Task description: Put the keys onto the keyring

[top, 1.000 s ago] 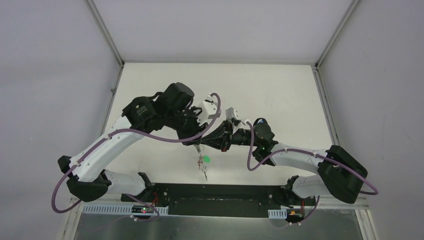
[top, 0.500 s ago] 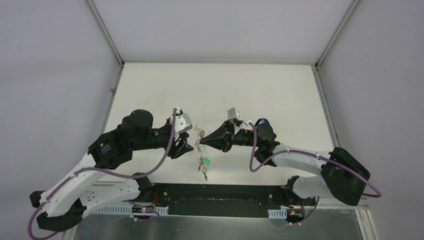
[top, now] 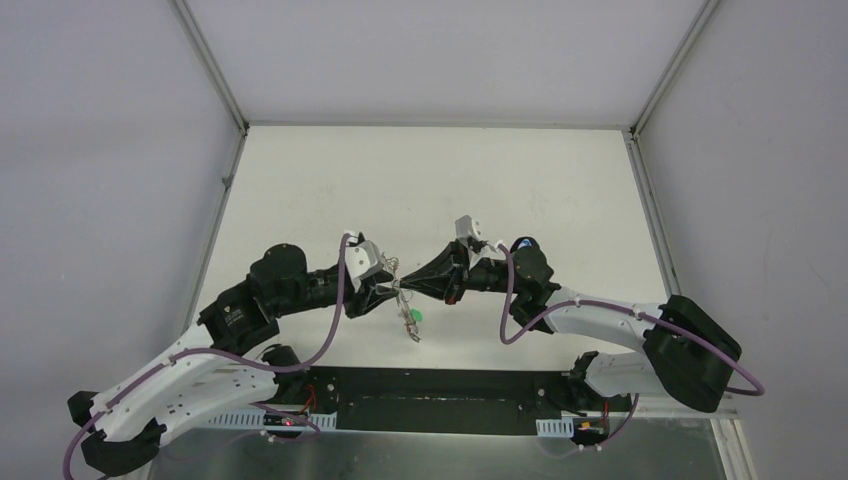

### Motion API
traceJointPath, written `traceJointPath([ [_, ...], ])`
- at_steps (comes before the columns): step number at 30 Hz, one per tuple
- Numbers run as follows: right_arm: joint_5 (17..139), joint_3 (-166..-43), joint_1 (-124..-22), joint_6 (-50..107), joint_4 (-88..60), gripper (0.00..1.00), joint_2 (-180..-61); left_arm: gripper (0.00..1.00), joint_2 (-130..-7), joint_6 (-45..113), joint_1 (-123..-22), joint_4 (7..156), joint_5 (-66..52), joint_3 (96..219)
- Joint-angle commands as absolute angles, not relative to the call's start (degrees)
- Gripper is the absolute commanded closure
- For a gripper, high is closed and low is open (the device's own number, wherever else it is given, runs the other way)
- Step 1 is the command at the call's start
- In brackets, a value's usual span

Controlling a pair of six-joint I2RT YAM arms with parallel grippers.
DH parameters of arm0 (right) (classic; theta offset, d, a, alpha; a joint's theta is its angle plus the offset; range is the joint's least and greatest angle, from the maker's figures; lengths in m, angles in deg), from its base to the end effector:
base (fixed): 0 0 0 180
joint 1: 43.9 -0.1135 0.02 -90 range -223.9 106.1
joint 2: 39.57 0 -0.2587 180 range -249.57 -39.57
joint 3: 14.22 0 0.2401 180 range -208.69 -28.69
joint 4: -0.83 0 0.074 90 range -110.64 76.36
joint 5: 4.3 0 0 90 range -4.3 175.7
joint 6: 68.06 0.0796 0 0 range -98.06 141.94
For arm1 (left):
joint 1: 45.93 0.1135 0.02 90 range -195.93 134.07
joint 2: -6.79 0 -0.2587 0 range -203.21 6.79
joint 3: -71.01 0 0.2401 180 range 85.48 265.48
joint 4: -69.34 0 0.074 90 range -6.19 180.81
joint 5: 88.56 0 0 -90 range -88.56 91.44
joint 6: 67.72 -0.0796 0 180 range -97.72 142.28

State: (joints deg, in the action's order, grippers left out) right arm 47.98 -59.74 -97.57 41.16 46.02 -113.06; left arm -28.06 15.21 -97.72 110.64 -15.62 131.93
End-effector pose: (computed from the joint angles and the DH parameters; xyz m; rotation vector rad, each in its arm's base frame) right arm 0.1322 0.2620 0.2895 -1.0037 1.1110 1.4682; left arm 0.0857 -0.1466 0.3274 1.1183 1.5411 -0.8123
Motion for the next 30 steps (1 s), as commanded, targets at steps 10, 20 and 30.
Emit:
traceJointPath([
  [10,49.2,-59.4,-97.9,41.7,49.6,1.00,-110.6,1.00,-28.9,15.5,-98.0,102.8,-19.3,131.2],
  [20,51.4,-58.6,-97.9,40.0,45.8,0.49,-108.1,1.00,-32.3,12.7,-98.0,114.4,-19.8,139.7],
  [30,50.6,-58.7,-97.9,37.0,40.2,0.43,-105.0,1.00,-46.5,8.7,-98.1,136.2,-20.2,157.0],
])
